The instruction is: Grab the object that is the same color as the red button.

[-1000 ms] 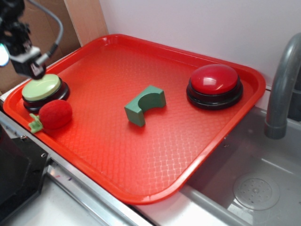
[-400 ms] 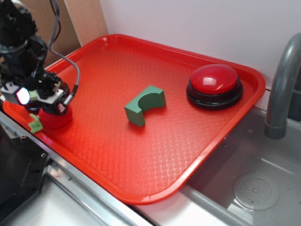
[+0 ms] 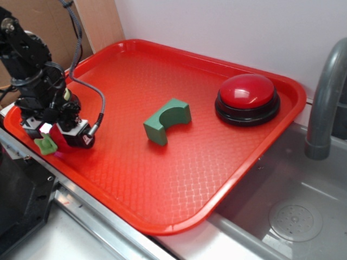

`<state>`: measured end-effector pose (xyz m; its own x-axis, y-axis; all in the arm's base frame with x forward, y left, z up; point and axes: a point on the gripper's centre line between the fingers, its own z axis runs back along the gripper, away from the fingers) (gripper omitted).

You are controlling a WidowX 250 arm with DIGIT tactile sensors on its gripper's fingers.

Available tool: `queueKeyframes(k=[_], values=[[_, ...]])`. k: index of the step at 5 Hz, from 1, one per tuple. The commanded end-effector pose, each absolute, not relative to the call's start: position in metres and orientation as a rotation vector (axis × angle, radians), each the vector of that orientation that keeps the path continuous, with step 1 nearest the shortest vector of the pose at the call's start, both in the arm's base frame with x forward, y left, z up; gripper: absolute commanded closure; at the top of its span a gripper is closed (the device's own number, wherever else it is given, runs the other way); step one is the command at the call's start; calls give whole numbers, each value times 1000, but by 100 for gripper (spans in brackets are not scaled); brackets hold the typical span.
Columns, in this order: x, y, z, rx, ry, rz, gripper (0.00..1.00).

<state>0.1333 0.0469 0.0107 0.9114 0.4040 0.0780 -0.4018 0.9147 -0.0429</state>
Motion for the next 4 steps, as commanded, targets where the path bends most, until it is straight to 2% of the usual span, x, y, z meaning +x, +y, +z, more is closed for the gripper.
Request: queueKeyframes(k=[1,2,4], values=[[133,43,18,-9,-114,483,100],[135,43,25,8,-100,487,100],[167,44,83,35,-3,364,100]])
